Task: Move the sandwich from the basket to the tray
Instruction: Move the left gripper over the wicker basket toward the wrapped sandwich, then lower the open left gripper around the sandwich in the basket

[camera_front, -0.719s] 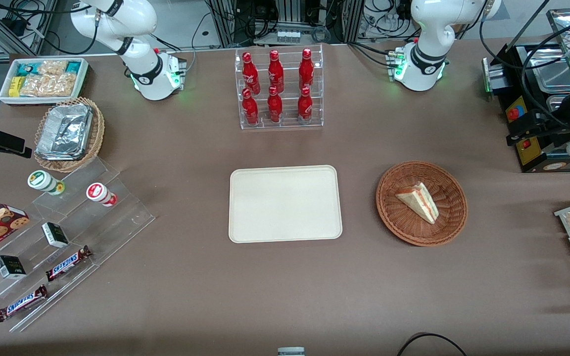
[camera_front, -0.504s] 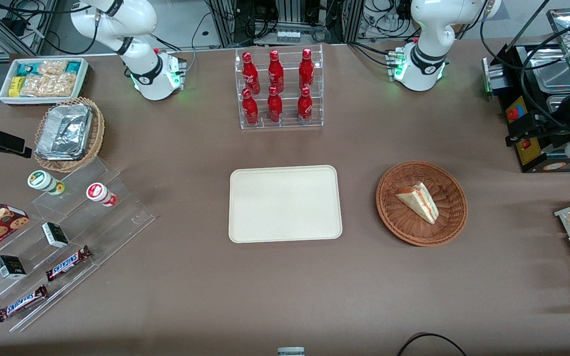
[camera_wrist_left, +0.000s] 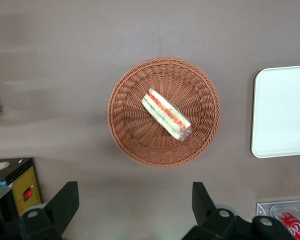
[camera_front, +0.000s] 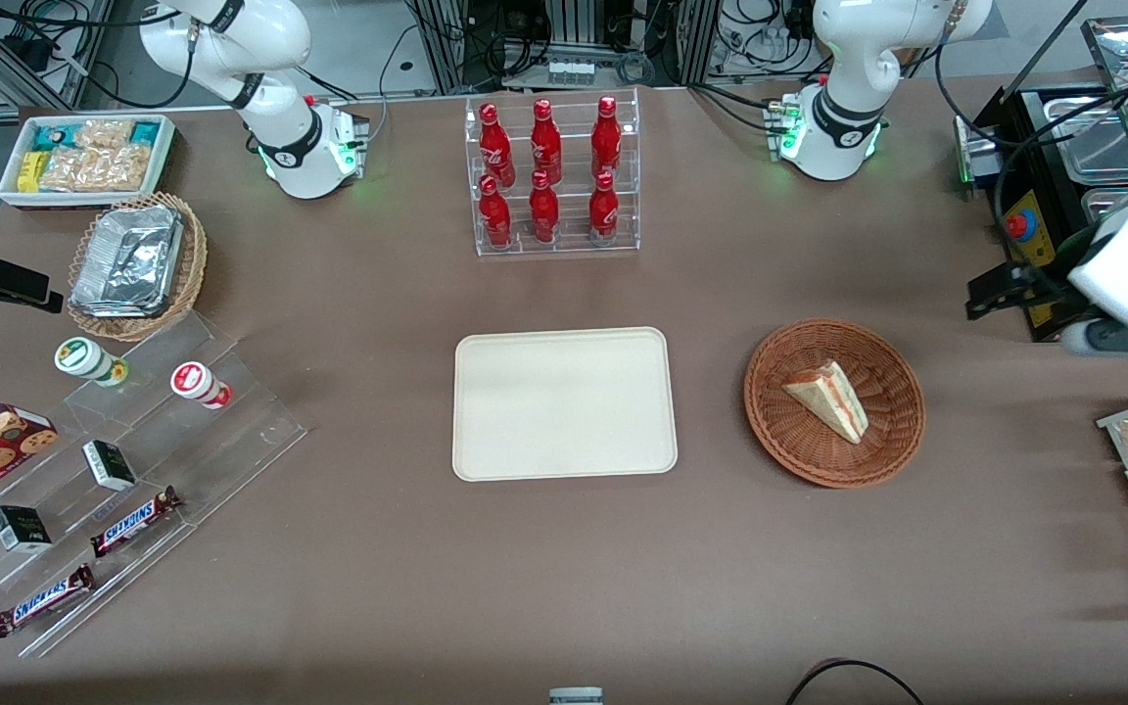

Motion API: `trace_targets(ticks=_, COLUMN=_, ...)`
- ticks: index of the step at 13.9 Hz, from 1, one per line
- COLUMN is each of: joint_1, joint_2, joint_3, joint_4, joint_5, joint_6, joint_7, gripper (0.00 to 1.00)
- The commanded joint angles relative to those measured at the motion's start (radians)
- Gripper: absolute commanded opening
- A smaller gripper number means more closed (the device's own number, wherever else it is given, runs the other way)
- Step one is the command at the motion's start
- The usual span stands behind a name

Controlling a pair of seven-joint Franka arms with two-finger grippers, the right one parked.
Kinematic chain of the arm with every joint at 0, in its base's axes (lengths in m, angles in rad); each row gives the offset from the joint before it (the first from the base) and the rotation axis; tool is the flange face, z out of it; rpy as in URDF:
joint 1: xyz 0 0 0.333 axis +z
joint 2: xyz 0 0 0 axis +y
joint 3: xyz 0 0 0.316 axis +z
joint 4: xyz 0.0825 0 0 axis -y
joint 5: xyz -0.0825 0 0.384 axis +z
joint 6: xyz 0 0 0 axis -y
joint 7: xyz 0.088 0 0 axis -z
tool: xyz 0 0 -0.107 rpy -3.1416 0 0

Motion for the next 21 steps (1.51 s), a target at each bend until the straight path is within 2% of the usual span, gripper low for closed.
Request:
trace_targets(ticks=1, joint_1=-0.02, joint_2=-0.024, joint_3=0.003, joint_4=-0.128, joint_5=0.009, joint_6=0.116, joint_7=-0.002, gripper=1.0)
trace_targets(ticks=6, joint_1=-0.046, joint_2=-0.05, joint_3=-0.005, joint_4=-0.36, joint_5=0.01, joint_6=0.363, joint_7=-0.073, gripper=1.0)
trace_targets(ticks=10, joint_1=-0.075, joint_2=-0.066, joint_3=-0.005, joint_4=-0.547, joint_5=0.01, joint_6=0.587, joint_7=-0.226, gripper=1.0)
trace_targets(ticks=12, joint_1=-0.092, joint_2=-0.079, joint_3=-0.007, joint_4=-0.602, joint_5=0.01, joint_6=0.656, joint_7=-0.385, gripper=1.0)
trace_targets(ticks=16, joint_1=-0.095, joint_2=-0.064, joint_3=-0.01, joint_4=-0.613, joint_5=0.01, joint_6=0.699, joint_7=-0.804, gripper=1.0)
trace_targets(ticks=19, joint_1=-0.098, joint_2=-0.035, joint_3=-0.01, joint_4=-0.63, joint_5=0.009, joint_6=0.763, joint_7=-1.034, gripper=1.0)
trace_targets(ticks=21, joint_1=-0.112, joint_2=-0.014, joint_3=-0.008, joint_4=-0.635, joint_5=0.009, joint_6=0.776, joint_7=-1.09, gripper=1.0)
